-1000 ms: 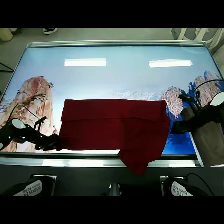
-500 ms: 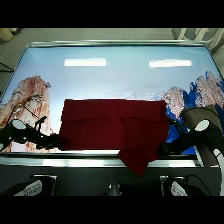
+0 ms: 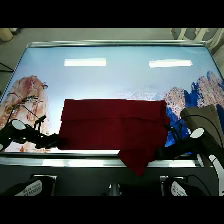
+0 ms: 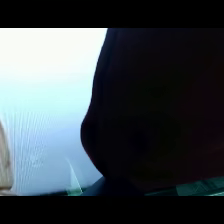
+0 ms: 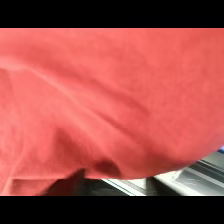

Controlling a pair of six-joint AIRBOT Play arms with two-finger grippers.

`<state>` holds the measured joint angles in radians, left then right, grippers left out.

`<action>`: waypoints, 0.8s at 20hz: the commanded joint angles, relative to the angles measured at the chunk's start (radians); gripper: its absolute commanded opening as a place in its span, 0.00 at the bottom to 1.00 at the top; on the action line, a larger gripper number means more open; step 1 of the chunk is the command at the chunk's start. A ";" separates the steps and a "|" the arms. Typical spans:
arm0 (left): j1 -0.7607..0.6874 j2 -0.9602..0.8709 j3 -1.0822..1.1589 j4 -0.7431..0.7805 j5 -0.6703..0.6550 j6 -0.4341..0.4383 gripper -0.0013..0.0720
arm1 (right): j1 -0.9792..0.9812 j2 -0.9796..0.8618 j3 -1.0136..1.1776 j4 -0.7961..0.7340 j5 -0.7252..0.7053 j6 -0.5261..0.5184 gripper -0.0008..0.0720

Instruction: Fold the shirts.

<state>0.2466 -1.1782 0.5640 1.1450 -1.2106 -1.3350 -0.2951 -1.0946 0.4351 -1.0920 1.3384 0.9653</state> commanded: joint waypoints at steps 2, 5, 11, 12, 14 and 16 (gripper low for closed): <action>0.001 0.002 0.001 -0.005 -0.008 0.001 0.05 | 0.000 0.001 -0.026 0.019 -0.041 0.011 0.03; 0.001 0.013 0.014 -0.005 -0.013 0.038 0.05 | 0.000 0.010 0.005 0.032 -0.011 -0.035 0.03; 0.001 0.198 0.183 -0.106 -0.113 0.041 0.05 | 0.000 0.075 0.284 0.041 0.084 -0.095 0.03; 0.001 0.209 0.208 -0.106 -0.093 0.030 0.05 | 0.000 0.069 0.331 0.042 0.048 -0.084 0.03; 0.001 0.196 0.247 -0.107 -0.024 -0.006 0.05 | 0.000 0.033 0.415 0.053 -0.021 -0.069 0.03; 0.001 0.132 0.290 -0.118 -0.002 -0.018 0.05 | 0.000 -0.039 0.497 0.104 -0.053 -0.091 0.03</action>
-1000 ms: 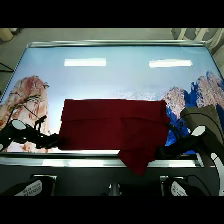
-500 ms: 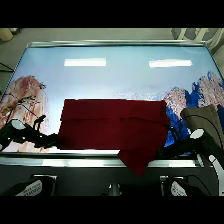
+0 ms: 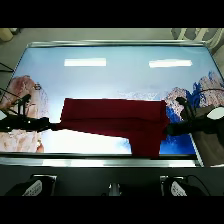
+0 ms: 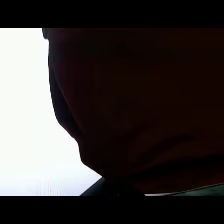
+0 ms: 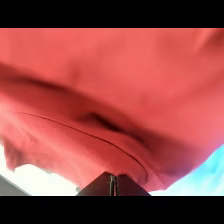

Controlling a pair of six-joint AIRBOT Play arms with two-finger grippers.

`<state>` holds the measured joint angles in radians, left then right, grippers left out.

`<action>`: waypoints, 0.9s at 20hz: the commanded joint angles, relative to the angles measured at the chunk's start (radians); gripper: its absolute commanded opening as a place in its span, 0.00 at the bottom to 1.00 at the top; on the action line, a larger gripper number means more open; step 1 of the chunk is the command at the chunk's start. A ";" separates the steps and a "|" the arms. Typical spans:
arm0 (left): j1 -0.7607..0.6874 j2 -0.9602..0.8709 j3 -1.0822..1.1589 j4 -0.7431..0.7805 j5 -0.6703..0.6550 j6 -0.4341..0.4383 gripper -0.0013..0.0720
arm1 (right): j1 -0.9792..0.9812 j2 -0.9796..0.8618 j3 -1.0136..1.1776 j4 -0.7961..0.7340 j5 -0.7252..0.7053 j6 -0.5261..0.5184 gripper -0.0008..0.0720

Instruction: Fold the shirts.

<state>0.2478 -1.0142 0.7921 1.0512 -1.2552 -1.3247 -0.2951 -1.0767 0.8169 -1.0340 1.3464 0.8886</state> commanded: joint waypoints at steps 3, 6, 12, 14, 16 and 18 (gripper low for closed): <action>-0.005 -0.186 0.169 -0.024 0.045 -0.028 0.05 | 0.000 -0.186 0.233 0.107 -0.132 -0.023 0.03; -0.031 -0.349 0.338 -0.024 0.045 -0.026 0.05 | 0.000 -0.317 0.355 0.145 -0.184 -0.019 0.03; -0.116 -0.650 0.574 -0.024 0.044 -0.056 0.05 | 0.000 -0.503 0.412 0.212 -0.299 -0.016 0.03; -0.130 -0.702 0.599 -0.024 0.045 -0.090 0.05 | 0.000 -0.532 0.412 0.211 -0.306 -0.016 0.03; -0.137 -0.734 0.599 -0.024 0.041 -0.133 0.05 | 0.015 -0.558 0.412 0.190 -0.302 -0.023 0.03; -0.139 -0.742 0.600 -0.024 0.030 -0.161 0.60 | 0.032 -0.566 0.413 0.174 -0.305 -0.031 0.07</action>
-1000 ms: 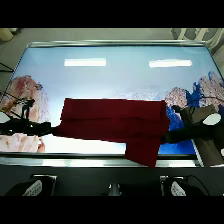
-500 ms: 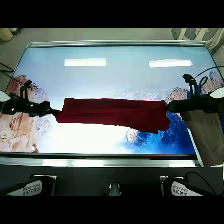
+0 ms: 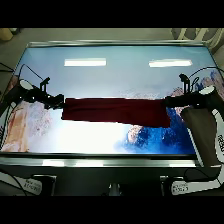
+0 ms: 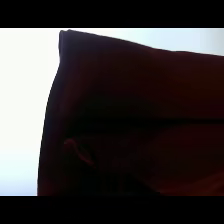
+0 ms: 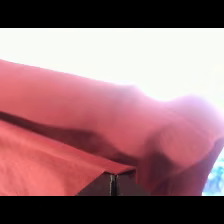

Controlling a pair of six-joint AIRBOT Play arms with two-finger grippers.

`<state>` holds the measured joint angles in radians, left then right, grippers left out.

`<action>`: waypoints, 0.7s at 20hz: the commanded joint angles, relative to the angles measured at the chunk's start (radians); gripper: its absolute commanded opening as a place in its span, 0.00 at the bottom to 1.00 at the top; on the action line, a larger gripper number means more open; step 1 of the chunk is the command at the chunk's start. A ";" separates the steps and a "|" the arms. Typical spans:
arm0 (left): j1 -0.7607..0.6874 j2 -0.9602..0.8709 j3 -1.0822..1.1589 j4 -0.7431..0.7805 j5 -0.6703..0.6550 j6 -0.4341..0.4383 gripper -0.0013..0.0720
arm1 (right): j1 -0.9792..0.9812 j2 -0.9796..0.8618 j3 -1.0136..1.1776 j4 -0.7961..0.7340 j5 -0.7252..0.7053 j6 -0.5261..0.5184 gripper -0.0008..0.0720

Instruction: Fold the shirts.

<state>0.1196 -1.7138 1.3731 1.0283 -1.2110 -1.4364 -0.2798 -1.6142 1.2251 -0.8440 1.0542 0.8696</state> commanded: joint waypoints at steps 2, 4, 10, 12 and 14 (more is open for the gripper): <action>0.006 -0.035 0.042 -0.001 -0.068 -0.047 0.96 | 0.016 -0.015 0.028 -0.044 0.042 -0.078 0.96; 0.023 -0.016 0.084 -0.001 -0.144 -0.008 0.96 | 0.016 0.014 0.060 -0.159 0.152 -0.076 0.99; 0.014 0.090 0.108 -0.002 -0.140 -0.004 0.96 | 0.052 0.032 0.061 -0.294 0.246 0.014 0.99; 0.001 0.115 0.108 -0.002 -0.141 -0.003 0.95 | 0.071 0.031 0.062 -0.344 0.199 0.027 0.99; -0.010 0.139 0.108 -0.001 -0.143 -0.003 0.95 | 0.031 0.031 0.065 -0.272 0.227 -0.005 0.99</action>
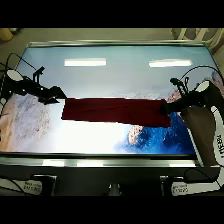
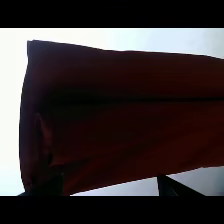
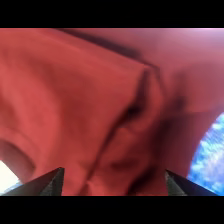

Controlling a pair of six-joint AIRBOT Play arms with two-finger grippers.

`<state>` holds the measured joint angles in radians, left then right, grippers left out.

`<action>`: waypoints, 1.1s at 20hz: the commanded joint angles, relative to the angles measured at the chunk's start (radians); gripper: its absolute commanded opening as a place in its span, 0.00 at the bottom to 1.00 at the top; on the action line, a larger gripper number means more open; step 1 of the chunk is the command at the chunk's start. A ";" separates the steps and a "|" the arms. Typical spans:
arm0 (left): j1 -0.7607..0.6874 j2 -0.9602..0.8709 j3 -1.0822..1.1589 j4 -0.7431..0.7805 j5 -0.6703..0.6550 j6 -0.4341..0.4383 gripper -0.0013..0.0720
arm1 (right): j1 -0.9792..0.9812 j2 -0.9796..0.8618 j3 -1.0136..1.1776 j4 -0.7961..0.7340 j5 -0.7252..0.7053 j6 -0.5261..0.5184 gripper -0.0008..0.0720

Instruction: Fold the shirts.

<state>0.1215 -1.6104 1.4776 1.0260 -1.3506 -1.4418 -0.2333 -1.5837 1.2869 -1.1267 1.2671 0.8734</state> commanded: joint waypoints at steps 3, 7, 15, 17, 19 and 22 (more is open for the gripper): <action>-0.019 0.059 0.003 0.001 -0.003 0.002 0.95 | -0.160 -0.001 0.003 0.168 0.050 -0.032 0.99; -0.041 0.061 0.003 0.001 -0.003 0.002 0.95 | -0.227 -0.062 0.003 0.163 0.145 -0.034 0.99; -0.075 0.061 0.003 0.001 -0.004 0.002 0.84 | -0.224 -0.223 0.003 0.216 0.141 0.002 0.99; -0.076 0.061 0.003 0.001 -0.004 0.002 0.84 | -0.223 -0.239 0.003 0.259 0.141 0.001 0.99; -0.080 0.061 0.003 0.001 -0.004 0.002 0.84 | -0.209 -0.248 0.003 0.273 0.138 0.002 0.99; -0.079 0.061 0.003 0.001 -0.004 0.001 0.84 | -0.174 -0.252 0.002 0.339 0.154 -0.018 0.99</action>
<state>0.0433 -1.5501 1.4799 1.0267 -1.3548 -1.4399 -0.4324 -1.8225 1.2903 -0.8349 1.4223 0.8715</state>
